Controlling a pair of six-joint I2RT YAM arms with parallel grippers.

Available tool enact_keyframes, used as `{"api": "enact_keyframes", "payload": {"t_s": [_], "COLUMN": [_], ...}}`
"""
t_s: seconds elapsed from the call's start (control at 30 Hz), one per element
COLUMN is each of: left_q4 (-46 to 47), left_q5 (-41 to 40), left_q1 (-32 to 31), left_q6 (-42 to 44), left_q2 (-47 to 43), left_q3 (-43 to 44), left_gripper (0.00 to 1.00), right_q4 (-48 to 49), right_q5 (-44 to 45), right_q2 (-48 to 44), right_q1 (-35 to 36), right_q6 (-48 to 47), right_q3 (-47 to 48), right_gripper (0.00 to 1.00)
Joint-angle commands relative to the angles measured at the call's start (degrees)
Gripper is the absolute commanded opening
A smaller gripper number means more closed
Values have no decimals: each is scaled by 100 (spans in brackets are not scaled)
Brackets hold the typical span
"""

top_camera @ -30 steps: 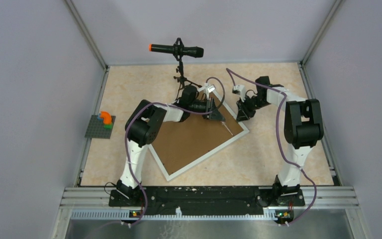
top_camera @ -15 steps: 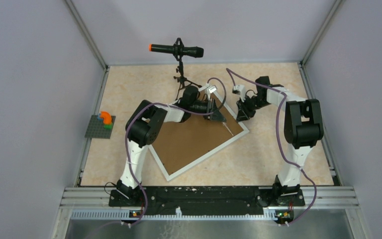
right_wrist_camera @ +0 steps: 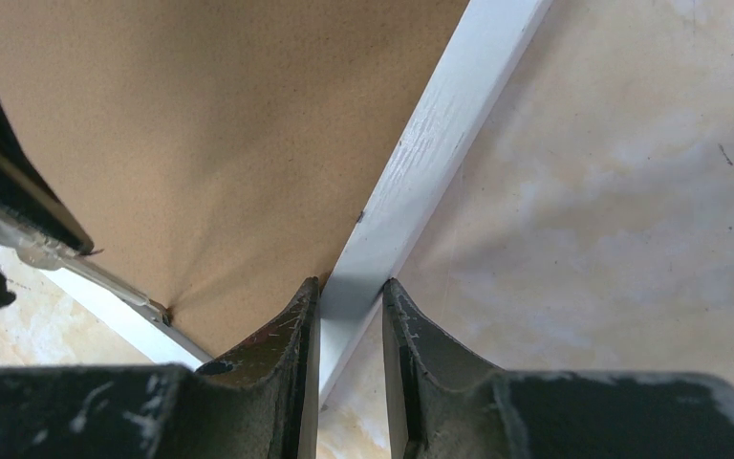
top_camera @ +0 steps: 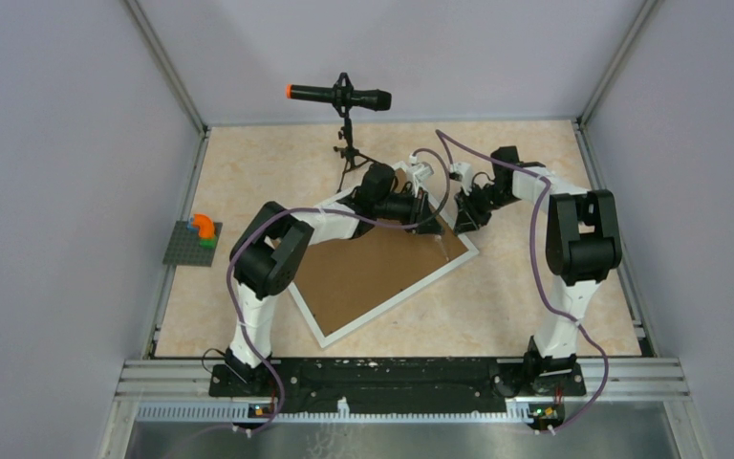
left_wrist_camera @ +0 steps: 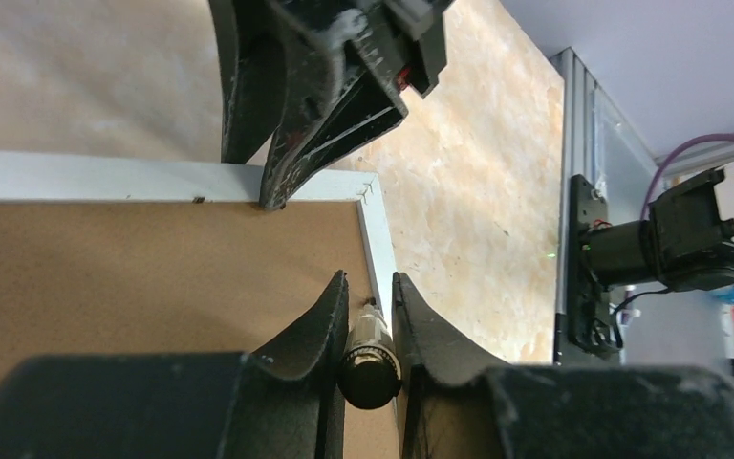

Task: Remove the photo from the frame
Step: Release the photo frame item from the photo frame.

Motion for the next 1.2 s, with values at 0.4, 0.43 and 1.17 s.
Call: {"api": "enact_keyframes", "payload": {"t_s": [0.4, 0.43, 1.17], "left_q4": [-716, -749, -2458], "left_q5": [115, 75, 494], "left_q1": [-1156, -1202, 262], "left_q6": [833, 881, 723], "left_q2": [-792, -818, -1899], "left_q3": [-228, -246, 655], "left_gripper": [0, 0, 0], "right_q4": [492, 492, 227], "right_q5": [524, 524, 560], "right_q2": [405, 406, -873], "right_q1": [15, 13, 0], "right_q6": [-182, -182, -355], "right_q3": [85, 84, 230], "right_gripper": [0, 0, 56]}}
